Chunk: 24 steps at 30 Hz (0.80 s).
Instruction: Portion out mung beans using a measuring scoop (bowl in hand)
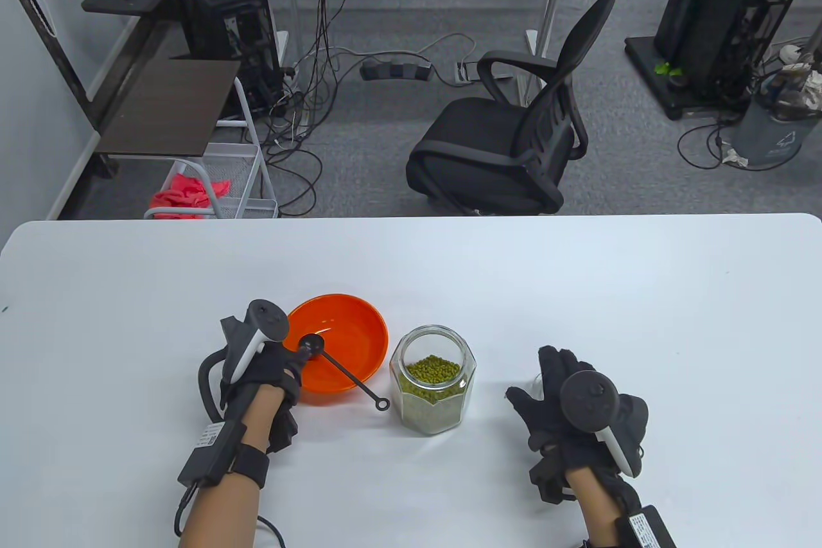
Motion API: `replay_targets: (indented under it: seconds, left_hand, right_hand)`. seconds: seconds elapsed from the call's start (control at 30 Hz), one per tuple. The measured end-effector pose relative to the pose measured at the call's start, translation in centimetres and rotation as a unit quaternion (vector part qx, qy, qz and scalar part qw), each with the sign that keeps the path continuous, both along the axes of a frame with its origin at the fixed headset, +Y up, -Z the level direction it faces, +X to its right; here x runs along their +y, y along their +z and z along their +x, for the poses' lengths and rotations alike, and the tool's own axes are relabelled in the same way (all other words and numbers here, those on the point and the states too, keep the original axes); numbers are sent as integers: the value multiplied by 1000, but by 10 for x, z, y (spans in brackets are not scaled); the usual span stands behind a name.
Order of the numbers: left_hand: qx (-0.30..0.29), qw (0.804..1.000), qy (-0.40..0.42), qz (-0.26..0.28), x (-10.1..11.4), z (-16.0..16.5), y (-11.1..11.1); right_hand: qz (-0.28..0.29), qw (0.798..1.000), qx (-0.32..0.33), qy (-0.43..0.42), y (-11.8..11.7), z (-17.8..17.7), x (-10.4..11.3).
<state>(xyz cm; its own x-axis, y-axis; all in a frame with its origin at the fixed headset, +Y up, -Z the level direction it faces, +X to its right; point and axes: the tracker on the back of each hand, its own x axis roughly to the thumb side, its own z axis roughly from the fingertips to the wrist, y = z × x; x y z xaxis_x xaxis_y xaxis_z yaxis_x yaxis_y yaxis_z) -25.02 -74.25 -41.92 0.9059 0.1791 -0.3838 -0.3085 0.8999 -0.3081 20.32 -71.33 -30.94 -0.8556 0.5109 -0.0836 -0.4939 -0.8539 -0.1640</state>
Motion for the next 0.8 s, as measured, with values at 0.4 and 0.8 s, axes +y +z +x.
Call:
replay_targets:
  seconds: [0.4, 0.8]
  left_hand:
    - [32, 997, 70, 4, -9, -5, 2]
    - [93, 977, 157, 114, 8, -21, 38]
  right_hand:
    - [-5, 1000, -10, -19, -1, 7, -1]
    - [-3, 999, -11, -32, 0, 7, -2]
